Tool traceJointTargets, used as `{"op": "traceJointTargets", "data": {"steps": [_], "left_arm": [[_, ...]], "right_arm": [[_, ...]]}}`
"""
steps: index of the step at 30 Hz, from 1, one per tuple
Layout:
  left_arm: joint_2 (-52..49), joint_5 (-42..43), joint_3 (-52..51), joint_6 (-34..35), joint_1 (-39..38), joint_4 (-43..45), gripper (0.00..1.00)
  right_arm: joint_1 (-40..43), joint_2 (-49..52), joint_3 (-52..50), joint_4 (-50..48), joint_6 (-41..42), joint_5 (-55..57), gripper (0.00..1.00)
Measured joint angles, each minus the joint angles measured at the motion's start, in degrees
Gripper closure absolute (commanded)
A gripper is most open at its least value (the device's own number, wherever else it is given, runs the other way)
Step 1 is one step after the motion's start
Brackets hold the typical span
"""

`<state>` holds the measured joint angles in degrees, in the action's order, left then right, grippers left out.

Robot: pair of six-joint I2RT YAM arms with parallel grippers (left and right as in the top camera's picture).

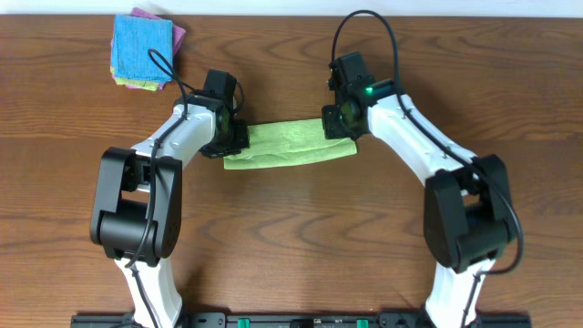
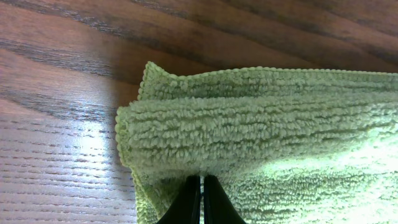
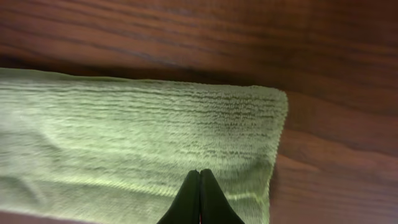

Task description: Fold the cloth

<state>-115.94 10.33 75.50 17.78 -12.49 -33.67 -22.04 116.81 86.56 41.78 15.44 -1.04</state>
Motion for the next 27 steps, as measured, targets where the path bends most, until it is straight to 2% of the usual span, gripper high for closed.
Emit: {"op": "traceJointTargets", "data": {"steps": [7,18,27], "left_arm": [[0.02,0.00,-0.02,0.04,0.00,-0.04,0.94],[0.02,0.15,0.31,0.04,0.00,-3.43,0.94],[0.02,0.17,0.37,0.04,0.00,-3.69,0.94]], "right_arm": [[0.00,5.79,0.28,1.31,-0.02,0.44,0.98],[-0.63,5.84,1.11,13.09,-0.02,0.44,0.98],[-0.68,2.10,0.48,14.16,0.02,0.63,0.98]]}}
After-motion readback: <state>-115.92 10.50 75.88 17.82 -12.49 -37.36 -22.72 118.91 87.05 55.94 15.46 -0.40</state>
